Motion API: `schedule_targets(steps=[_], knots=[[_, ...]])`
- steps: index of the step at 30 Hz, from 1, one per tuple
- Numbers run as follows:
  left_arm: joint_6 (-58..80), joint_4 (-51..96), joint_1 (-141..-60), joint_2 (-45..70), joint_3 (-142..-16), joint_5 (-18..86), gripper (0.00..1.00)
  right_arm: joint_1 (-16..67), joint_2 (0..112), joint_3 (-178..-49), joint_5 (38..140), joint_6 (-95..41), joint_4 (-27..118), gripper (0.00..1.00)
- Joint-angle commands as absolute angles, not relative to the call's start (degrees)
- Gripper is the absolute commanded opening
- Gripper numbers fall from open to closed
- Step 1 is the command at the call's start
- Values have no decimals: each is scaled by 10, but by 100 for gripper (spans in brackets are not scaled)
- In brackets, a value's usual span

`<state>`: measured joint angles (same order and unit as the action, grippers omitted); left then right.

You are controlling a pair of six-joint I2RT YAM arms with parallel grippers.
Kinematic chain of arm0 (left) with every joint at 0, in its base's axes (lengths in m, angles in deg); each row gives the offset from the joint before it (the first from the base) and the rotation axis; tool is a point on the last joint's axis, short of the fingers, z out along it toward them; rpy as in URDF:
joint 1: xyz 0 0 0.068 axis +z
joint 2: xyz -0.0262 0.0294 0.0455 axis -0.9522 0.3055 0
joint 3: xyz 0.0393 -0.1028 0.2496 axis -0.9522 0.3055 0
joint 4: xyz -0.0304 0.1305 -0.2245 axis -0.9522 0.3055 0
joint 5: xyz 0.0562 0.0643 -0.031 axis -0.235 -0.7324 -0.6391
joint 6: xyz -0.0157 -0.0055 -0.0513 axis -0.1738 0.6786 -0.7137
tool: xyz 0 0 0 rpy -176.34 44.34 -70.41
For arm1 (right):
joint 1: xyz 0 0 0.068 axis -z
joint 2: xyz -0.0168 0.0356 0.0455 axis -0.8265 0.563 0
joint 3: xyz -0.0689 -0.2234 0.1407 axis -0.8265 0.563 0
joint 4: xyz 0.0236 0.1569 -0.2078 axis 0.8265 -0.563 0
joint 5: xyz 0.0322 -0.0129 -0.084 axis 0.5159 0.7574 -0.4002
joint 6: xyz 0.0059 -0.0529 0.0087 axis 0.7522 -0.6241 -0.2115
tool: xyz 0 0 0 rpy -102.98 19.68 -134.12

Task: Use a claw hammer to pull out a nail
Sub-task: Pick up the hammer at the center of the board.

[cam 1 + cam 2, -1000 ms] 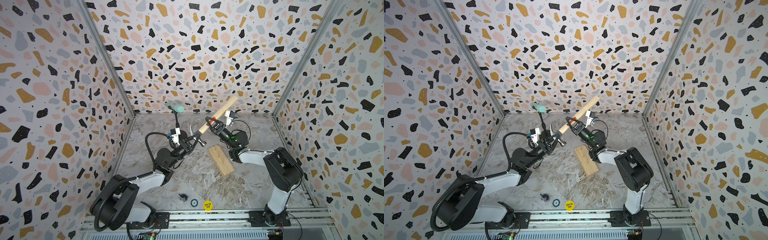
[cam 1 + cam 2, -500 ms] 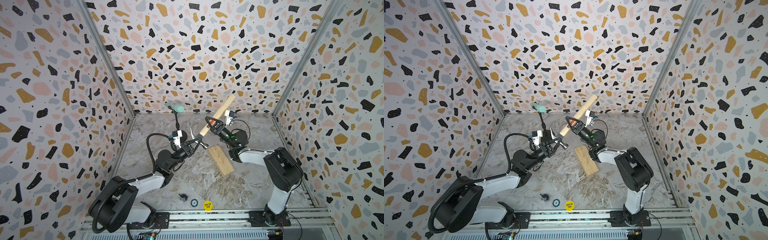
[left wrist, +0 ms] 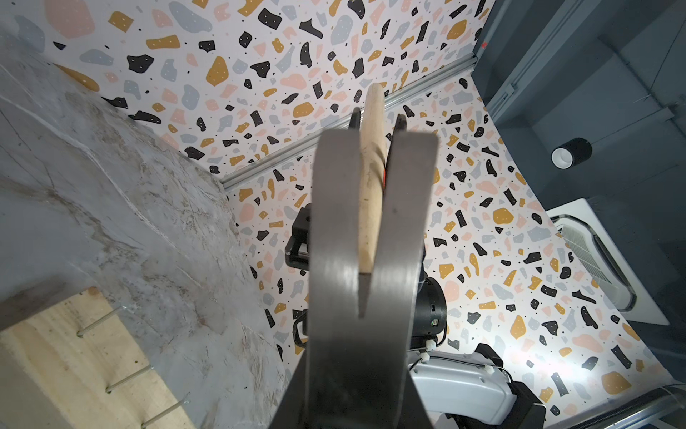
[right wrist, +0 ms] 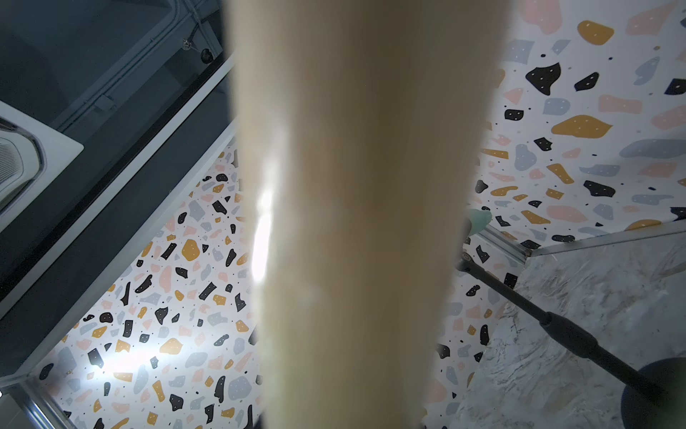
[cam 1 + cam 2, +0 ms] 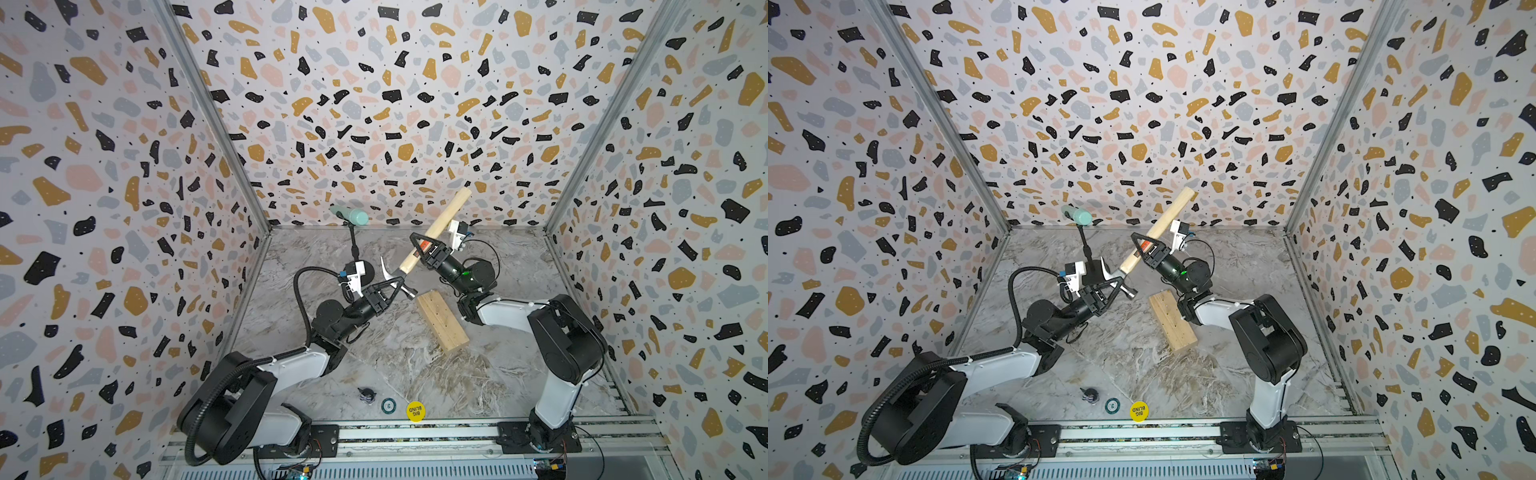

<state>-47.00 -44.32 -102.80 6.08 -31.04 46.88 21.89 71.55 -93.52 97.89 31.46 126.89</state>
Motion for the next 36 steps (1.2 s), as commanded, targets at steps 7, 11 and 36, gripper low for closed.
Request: schedule_targets(steps=[7,11,36], knots=[[-467,-491,-1032,55,-316,478,0,223,667,-947,993,293,1309,5],[-469,-491,-1033,60,-319,479,5,226,659,-944,994,289,1305,0],[-442,-446,-1032,52,-338,486,54,251,590,-925,1001,262,1261,0]])
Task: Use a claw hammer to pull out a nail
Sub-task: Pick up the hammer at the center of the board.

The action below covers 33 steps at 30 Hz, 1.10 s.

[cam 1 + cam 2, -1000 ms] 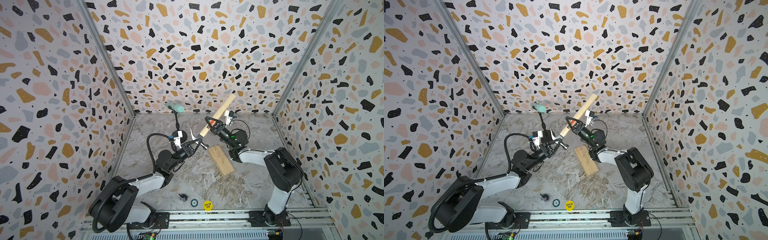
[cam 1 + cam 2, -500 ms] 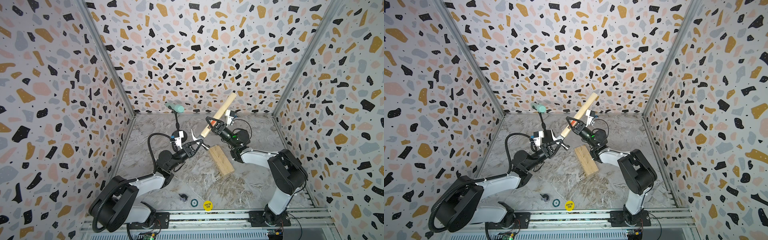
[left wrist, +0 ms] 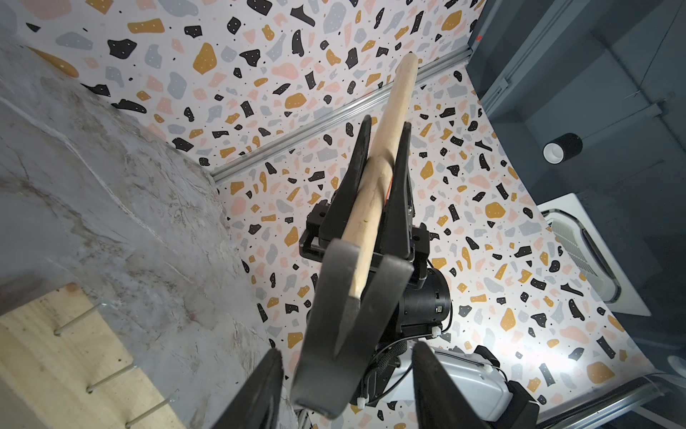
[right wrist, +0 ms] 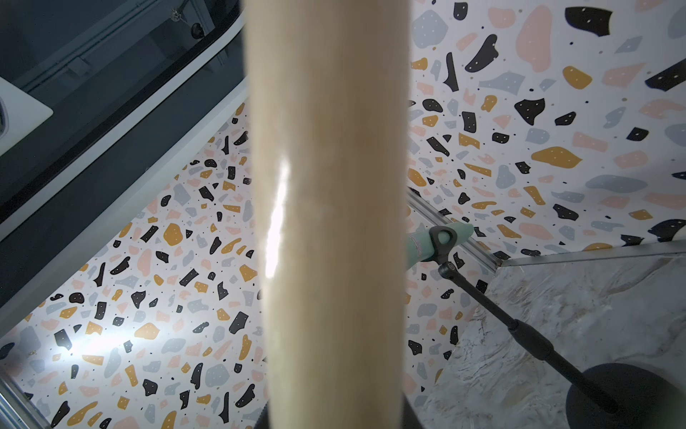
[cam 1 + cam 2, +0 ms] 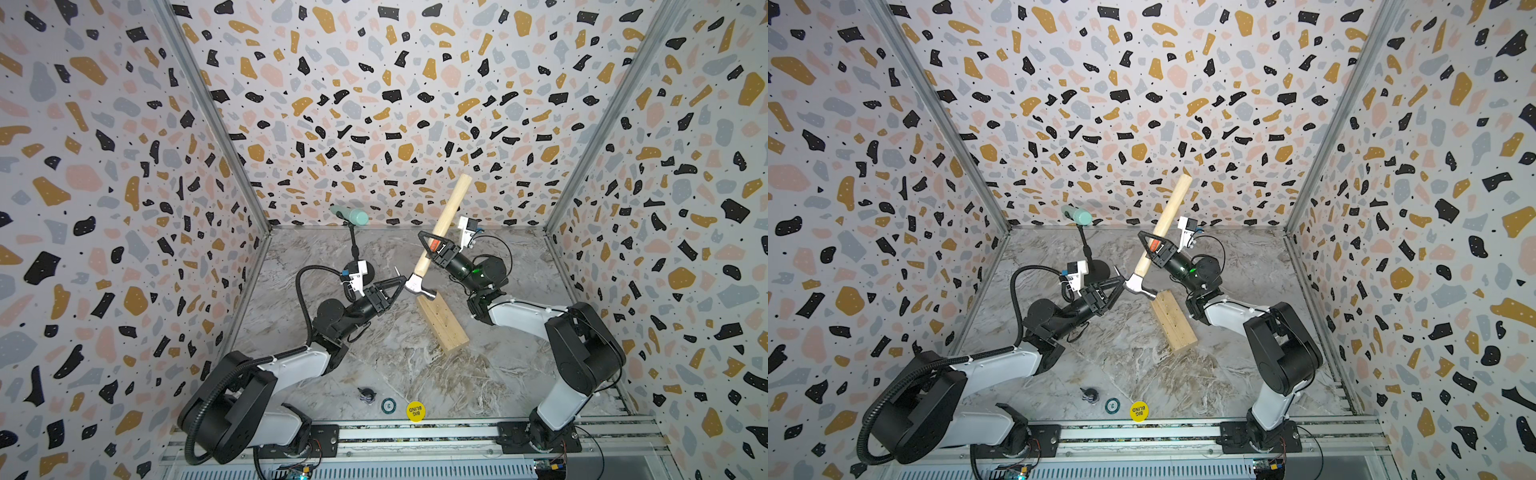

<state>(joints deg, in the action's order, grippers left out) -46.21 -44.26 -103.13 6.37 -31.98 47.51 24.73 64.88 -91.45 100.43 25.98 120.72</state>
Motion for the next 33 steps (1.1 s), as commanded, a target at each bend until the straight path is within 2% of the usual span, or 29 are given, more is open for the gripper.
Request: schedule_targets(steps=[1,24,33], knots=[[-437,-436,-1031,49,-339,485,54,252,585,-923,1002,260,1257,0],[-359,-303,-1031,21,-385,497,60,286,487,-885,1009,172,1139,0],[-322,-251,-1031,12,-397,494,61,290,430,-884,1001,81,1026,0]])
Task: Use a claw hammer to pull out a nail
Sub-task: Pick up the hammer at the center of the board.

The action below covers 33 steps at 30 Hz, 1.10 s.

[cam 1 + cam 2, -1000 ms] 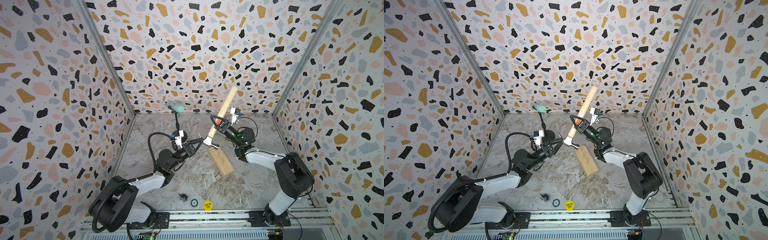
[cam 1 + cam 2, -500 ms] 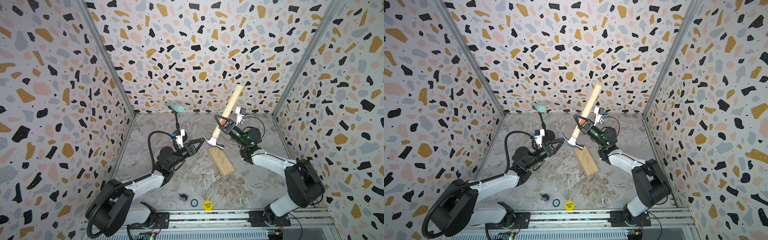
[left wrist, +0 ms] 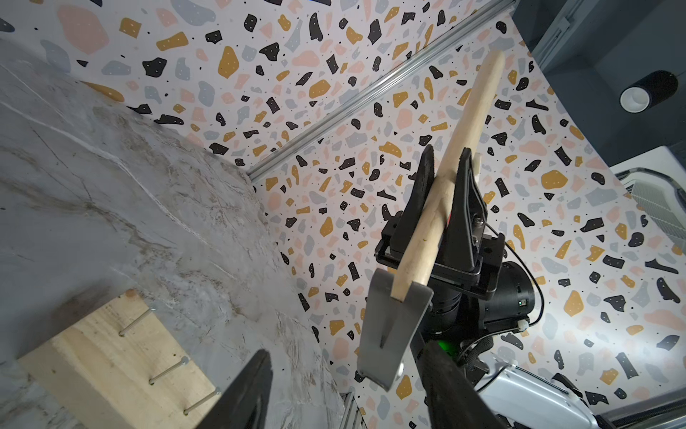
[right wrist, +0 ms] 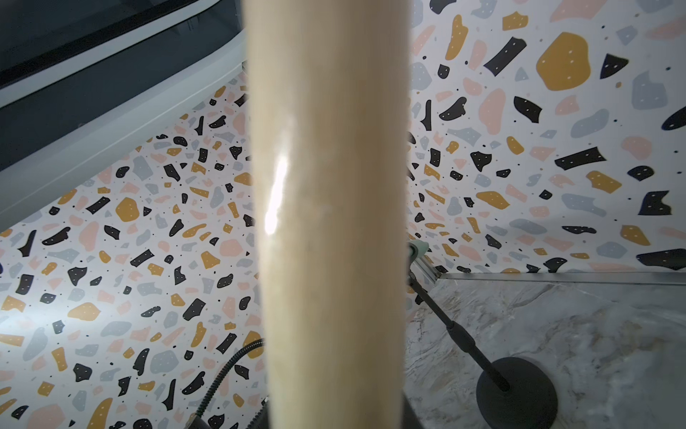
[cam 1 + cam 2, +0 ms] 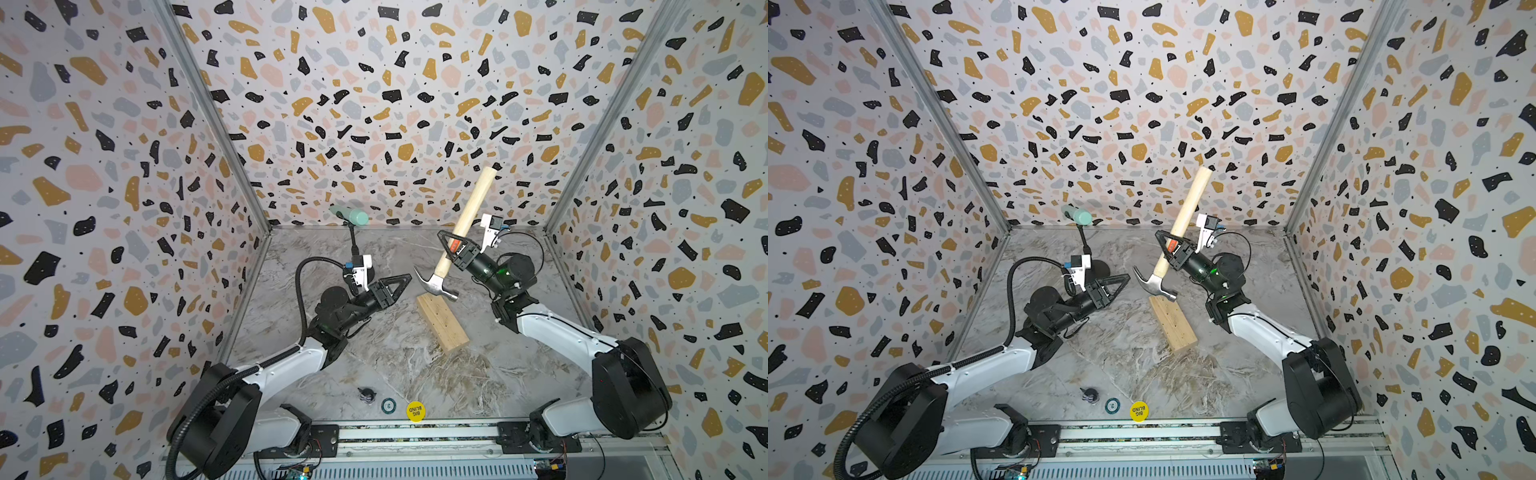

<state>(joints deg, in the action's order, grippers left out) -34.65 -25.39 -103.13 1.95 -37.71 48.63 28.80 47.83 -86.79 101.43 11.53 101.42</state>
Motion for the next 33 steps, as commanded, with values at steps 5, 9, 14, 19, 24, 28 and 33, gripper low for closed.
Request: schedule_targets(steps=[5,9,14,19,24,28,33], knots=[[-320,-251,-1032,23,-404,496,61,290,407,-888,1001,34,970,0],[-317,-245,-1032,30,-407,497,61,290,386,-889,996,-16,917,0],[-314,-241,-1032,33,-407,497,61,288,358,-888,985,-83,852,0],[-313,-235,-1032,42,-408,498,61,267,329,-885,947,-171,786,0],[-313,-227,-1031,58,-415,503,60,219,307,-883,888,-276,724,0],[-314,-224,-1031,69,-419,507,60,187,290,-867,862,-333,715,0],[-317,-224,-1032,79,-422,510,60,154,276,-846,823,-386,715,0]])
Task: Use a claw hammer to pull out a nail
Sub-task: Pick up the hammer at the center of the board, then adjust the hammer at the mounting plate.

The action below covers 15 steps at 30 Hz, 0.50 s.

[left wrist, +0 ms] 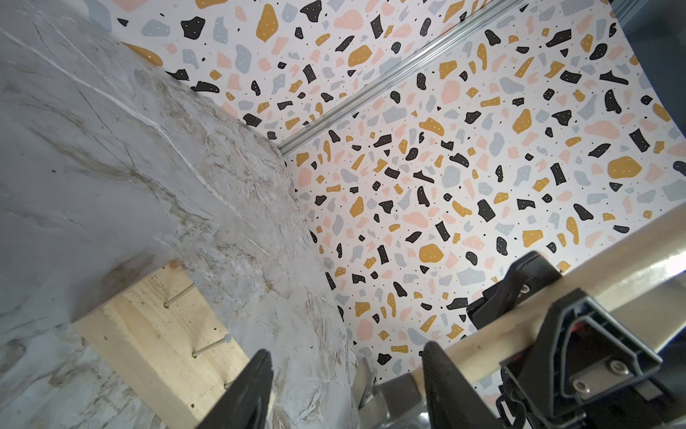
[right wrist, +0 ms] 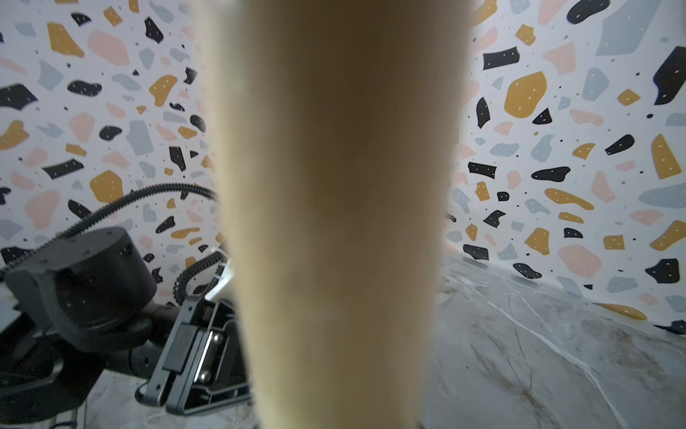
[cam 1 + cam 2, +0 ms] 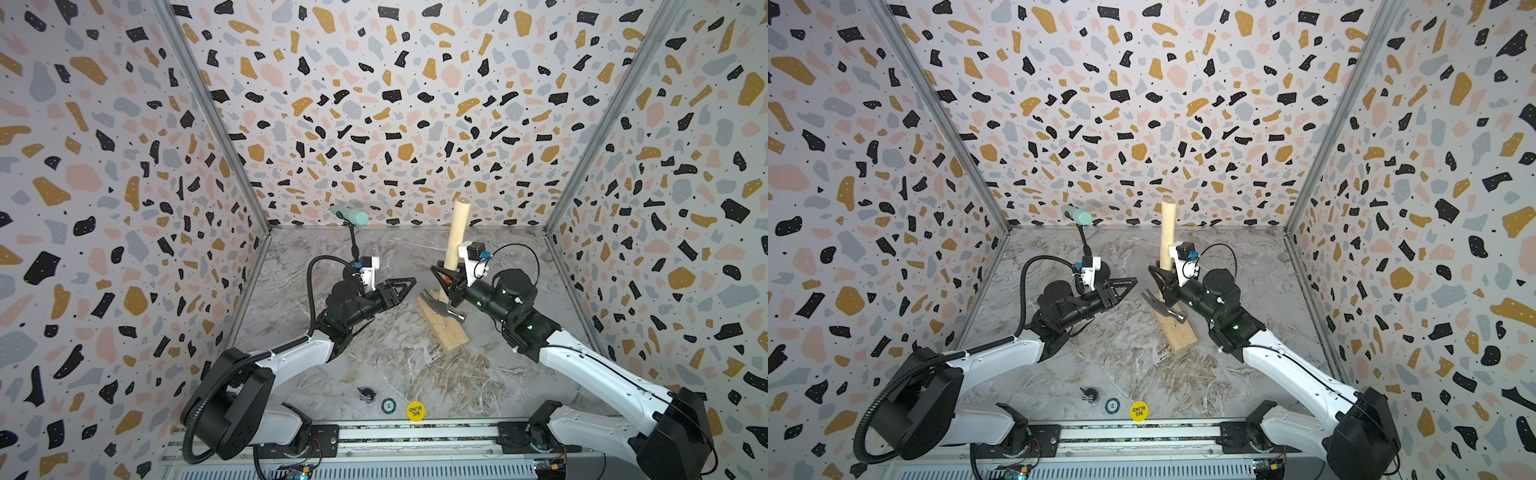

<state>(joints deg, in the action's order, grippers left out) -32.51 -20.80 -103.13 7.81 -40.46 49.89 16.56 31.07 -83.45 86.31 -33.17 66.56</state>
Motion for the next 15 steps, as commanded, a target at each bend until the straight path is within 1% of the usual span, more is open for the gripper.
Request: schedule_targets(steps=[1,8,15], knots=[[-316,-224,-1032,80,-423,511,60,149,275,-842,817,-394,716,0],[-313,-216,-1031,81,-426,513,60,131,263,-802,777,-430,739,0],[-308,-208,-1031,88,-425,515,60,131,249,-761,782,-456,771,0]])
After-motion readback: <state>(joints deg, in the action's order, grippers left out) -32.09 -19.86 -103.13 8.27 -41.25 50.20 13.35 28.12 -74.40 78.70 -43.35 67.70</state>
